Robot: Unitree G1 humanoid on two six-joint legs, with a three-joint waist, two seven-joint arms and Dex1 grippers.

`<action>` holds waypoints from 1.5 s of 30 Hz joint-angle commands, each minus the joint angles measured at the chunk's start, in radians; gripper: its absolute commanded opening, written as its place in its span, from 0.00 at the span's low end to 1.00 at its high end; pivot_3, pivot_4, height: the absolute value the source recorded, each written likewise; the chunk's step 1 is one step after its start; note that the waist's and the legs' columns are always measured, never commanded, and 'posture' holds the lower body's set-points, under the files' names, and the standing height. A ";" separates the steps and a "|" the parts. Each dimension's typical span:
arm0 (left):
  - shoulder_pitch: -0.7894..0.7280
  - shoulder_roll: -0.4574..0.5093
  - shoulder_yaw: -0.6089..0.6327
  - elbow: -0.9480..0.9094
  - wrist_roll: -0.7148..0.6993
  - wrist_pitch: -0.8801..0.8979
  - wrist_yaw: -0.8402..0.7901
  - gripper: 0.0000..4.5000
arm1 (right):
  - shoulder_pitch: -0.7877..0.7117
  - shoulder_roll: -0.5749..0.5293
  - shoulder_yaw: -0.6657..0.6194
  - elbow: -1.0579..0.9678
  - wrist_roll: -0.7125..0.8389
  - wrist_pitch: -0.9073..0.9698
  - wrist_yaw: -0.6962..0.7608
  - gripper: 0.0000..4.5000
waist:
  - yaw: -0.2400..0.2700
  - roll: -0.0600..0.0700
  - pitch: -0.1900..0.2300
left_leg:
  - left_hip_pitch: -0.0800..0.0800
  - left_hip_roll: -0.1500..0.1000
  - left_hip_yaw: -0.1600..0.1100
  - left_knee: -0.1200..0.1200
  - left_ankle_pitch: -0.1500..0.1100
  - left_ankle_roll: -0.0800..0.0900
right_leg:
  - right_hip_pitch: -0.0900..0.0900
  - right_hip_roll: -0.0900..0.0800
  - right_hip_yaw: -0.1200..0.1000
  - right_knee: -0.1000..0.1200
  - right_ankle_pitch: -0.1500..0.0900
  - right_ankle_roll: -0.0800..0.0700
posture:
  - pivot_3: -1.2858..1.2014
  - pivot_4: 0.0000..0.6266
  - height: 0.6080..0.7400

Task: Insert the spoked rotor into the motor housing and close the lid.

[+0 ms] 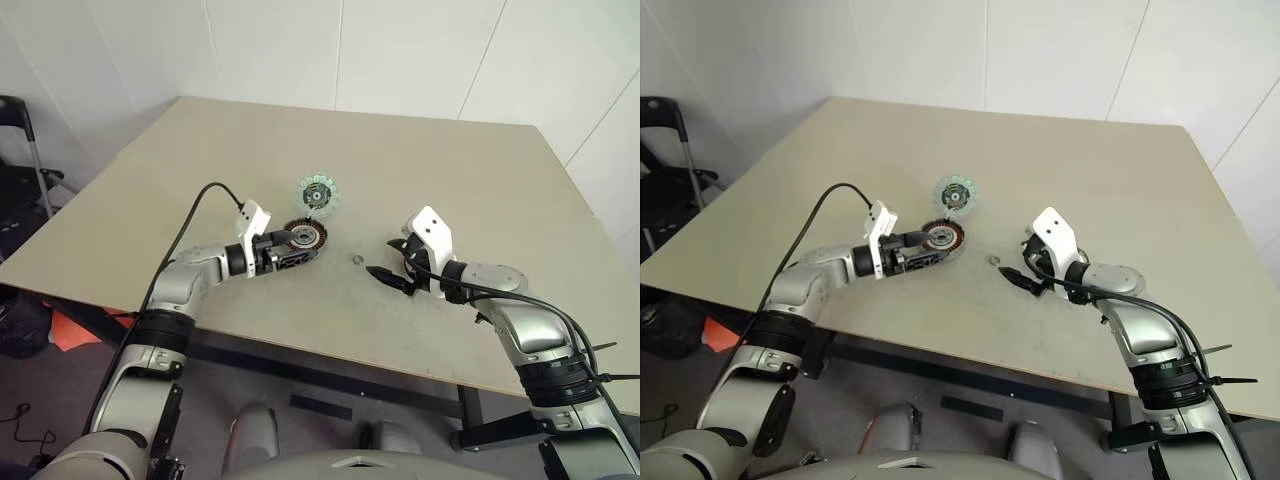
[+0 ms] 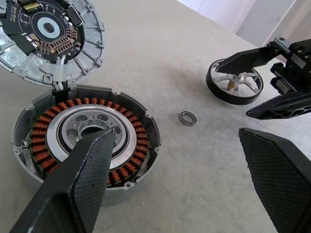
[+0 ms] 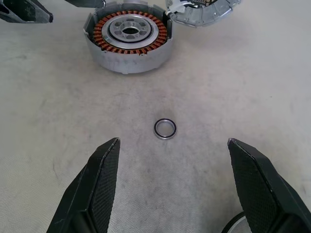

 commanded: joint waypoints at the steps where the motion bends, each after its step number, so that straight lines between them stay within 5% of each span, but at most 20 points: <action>1: -0.019 0.012 0.014 -0.009 0.011 -0.039 0.008 0.96 | -0.022 -0.003 -0.020 -0.015 0.000 -0.010 -0.011 0.88 | 0.000 0.000 0.000 | 0.000 0.000 0.000 0.000 0.000 0.000 | 0.000 0.000 0.000 0.000 0.000 0.000 | 0.52 0.00 1.00; 22: -0.017 0.005 0.009 0.008 0.040 -0.101 0.043 0.96 | -0.058 0.021 0.003 -0.004 -0.013 0.004 -0.033 0.88 | 0.000 0.000 0.000 | 0.000 0.000 0.000 0.000 0.000 0.000 | 0.000 0.000 0.000 0.000 0.000 0.000 | 0.52 0.00 1.00; 45: -0.009 0.002 0.011 0.003 0.052 -0.108 0.056 0.96 | -0.133 0.191 0.044 0.190 -0.054 0.077 -0.151 0.88 | 0.000 0.000 0.000 | 0.001 0.000 0.000 0.000 0.000 -0.001 | 0.000 0.000 0.000 0.001 0.000 0.000 | 0.52 0.00 1.00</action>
